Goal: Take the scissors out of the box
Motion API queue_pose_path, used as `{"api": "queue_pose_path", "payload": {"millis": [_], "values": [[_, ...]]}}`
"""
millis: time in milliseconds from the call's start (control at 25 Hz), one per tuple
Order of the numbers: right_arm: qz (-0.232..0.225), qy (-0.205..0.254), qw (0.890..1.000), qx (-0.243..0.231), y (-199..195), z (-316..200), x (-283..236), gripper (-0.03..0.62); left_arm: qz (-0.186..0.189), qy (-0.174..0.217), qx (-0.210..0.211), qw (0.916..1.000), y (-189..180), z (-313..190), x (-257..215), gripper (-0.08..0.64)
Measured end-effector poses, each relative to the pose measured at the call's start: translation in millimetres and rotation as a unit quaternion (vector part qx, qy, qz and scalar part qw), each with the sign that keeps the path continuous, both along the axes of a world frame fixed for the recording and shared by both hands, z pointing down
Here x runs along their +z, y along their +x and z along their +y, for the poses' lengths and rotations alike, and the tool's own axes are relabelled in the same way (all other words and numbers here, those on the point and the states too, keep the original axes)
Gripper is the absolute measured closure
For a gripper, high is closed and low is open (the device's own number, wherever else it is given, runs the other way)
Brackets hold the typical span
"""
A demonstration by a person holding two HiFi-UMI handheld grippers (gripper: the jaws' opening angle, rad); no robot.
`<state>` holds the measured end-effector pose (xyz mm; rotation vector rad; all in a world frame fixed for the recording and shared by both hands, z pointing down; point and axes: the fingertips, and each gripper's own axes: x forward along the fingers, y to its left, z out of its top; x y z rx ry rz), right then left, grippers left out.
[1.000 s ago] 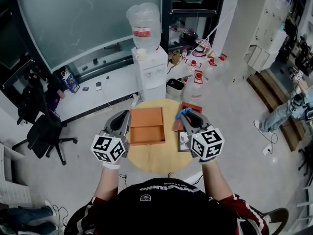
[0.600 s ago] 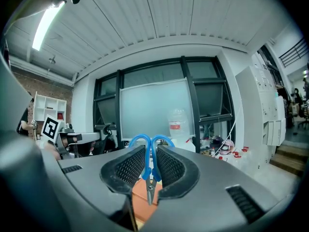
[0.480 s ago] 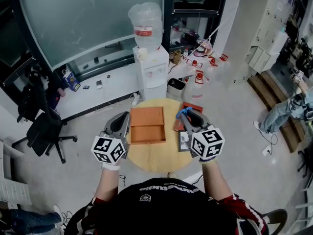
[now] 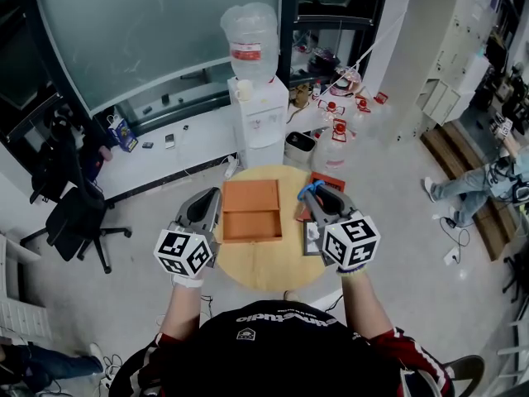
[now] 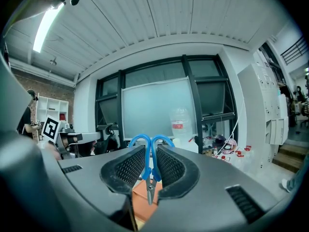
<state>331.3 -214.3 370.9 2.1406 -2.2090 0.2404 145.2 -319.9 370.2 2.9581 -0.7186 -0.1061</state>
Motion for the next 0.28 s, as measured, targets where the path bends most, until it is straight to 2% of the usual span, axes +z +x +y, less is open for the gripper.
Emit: {"api": "queue_pose_path", "payload": {"millis": [280], "values": [[-0.006,0.003,1.000,-0.005,-1.3,-1.5,-2.3,0.488,0.001,0.001,-0.002,1.0000,-1.0,-0.9,-1.5,0.543]]}}
